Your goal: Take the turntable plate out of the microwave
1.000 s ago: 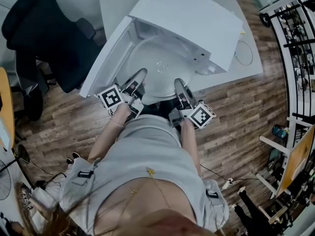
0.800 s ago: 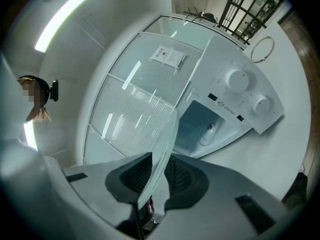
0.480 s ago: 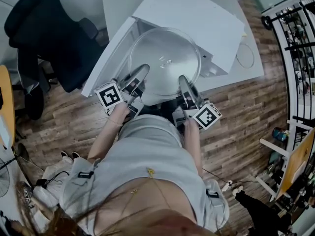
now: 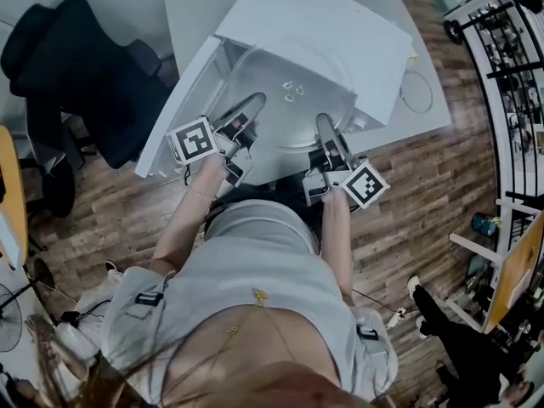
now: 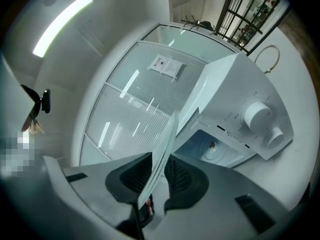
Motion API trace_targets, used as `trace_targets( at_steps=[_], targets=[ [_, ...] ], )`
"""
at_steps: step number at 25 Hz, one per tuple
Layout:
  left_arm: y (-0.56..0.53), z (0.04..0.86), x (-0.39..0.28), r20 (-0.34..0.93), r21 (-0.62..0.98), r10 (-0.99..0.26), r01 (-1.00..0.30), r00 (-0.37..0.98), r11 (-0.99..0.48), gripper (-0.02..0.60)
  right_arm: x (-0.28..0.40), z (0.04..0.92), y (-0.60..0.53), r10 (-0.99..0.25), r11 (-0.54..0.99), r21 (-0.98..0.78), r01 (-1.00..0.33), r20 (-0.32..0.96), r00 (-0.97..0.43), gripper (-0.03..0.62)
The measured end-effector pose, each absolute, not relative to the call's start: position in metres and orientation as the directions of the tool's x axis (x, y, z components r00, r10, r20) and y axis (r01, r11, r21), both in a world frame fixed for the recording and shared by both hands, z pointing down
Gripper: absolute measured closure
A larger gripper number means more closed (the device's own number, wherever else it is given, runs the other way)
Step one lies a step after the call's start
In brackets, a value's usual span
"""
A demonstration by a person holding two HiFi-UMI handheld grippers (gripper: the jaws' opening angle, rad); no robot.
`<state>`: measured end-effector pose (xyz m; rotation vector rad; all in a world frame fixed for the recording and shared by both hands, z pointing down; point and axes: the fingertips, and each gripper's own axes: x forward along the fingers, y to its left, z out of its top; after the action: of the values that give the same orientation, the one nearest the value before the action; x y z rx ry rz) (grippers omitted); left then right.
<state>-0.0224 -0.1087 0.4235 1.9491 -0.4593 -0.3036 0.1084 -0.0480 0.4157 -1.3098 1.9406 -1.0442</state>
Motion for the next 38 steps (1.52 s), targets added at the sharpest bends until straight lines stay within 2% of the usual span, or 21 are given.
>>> trace_targets(
  at_steps=[24,29,30,31,32,33,36,38],
  targets=[
    [-0.168,0.434,0.023,0.103,0.929,-0.437,-0.244,0.893,-0.279,0.497,0.156,0.428,-0.101,-0.958,0.083,-0.869,-0.487,0.065,-0.28,0.511],
    [-0.179,0.436,0.023,0.087,0.972,-0.476,-0.18,0.875,-0.152,0.516,0.148,0.425,-0.105,-0.954,0.095,-0.871,-0.481,0.058,-0.295,0.507],
    [-0.181,0.436,0.021,0.083,0.976,-0.486,-0.17,0.87,-0.138,0.52,0.142,0.422,-0.103,-0.948,0.118,-0.867,-0.484,0.046,-0.314,0.469],
    [-0.181,0.435,0.021,0.079,0.978,-0.492,-0.164,0.867,-0.131,0.523,0.136,0.419,-0.101,-0.94,0.14,-0.861,-0.488,0.038,-0.338,0.404],
    [-0.182,0.435,0.021,0.076,0.979,-0.495,-0.158,0.865,-0.126,0.525,0.128,0.418,-0.097,-0.93,0.156,-0.858,-0.49,0.039,-0.365,0.37],
    [-0.182,0.435,0.022,0.073,0.981,-0.496,-0.152,0.865,-0.12,0.526,0.121,0.421,-0.093,-0.919,0.164,-0.859,-0.486,0.046,-0.392,0.362],
    [-0.183,0.436,0.023,0.068,0.986,-0.499,-0.136,0.864,-0.1,0.526,0.095,0.432,-0.078,-0.879,0.181,-0.883,-0.432,0.052,-0.474,0.379],
    [-0.184,0.436,0.025,0.069,0.984,-0.5,-0.141,0.864,-0.109,0.526,0.085,0.429,-0.074,-0.871,0.205,-0.898,-0.39,0.014,-0.492,0.461]
  ],
)
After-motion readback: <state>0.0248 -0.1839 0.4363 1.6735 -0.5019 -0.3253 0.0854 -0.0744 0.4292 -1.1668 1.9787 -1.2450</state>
